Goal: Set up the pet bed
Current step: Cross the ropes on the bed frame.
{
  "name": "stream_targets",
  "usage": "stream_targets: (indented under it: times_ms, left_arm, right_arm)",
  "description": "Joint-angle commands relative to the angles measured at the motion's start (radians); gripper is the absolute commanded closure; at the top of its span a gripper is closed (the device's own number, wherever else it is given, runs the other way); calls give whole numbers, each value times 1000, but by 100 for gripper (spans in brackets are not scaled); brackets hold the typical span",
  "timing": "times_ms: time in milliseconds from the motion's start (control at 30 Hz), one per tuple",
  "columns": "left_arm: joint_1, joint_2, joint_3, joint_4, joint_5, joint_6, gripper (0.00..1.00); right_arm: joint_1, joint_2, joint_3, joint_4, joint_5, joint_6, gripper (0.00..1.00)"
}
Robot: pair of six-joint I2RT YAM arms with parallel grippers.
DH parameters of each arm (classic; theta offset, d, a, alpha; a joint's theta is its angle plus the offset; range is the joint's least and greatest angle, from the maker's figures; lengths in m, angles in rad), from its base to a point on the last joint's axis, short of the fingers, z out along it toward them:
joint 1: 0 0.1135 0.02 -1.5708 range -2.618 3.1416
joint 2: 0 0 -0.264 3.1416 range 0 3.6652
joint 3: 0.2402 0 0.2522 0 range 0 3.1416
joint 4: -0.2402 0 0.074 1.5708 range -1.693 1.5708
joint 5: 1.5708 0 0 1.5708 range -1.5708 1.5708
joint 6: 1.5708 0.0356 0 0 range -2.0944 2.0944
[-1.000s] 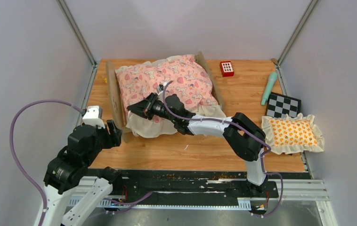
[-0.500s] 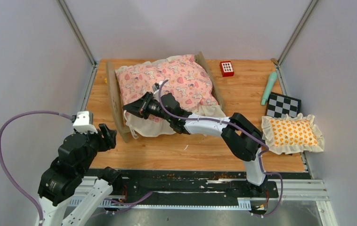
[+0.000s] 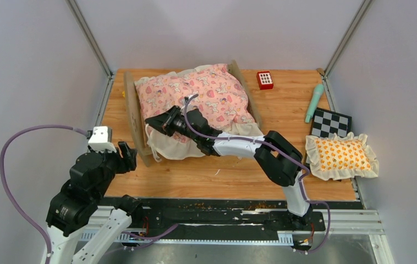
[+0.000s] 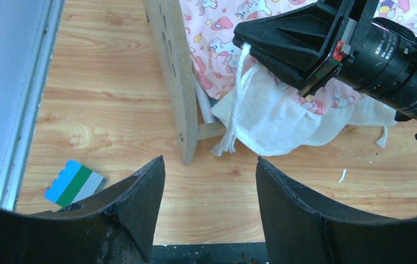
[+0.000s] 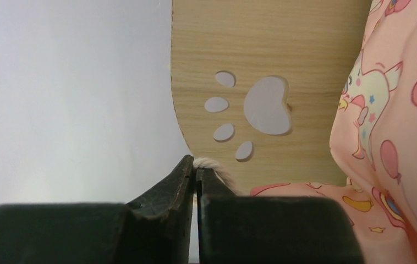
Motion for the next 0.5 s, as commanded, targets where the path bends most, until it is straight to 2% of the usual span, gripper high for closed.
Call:
stream_targets:
  times_ms: [0,100,267,333,467]
  left_arm:
    - [-1,17,44,42,-23,55,31]
    - [-1,31,52,37,-38,67,31]
    - [-1,31,47,43,-41,69,31]
    - [-1,38,42,60,-39,85,31]
    - [-1,76,50,111,8,114,21]
  right_arm:
    - [-14,11,41,46,91,87,94]
    - [-21,27,41,75,147,149,95]
    - [-26,72,66,153,124,258,95]
    - [-26,74,72,163,108,249,94]
    - [-27,29,42,129,52,165,94]
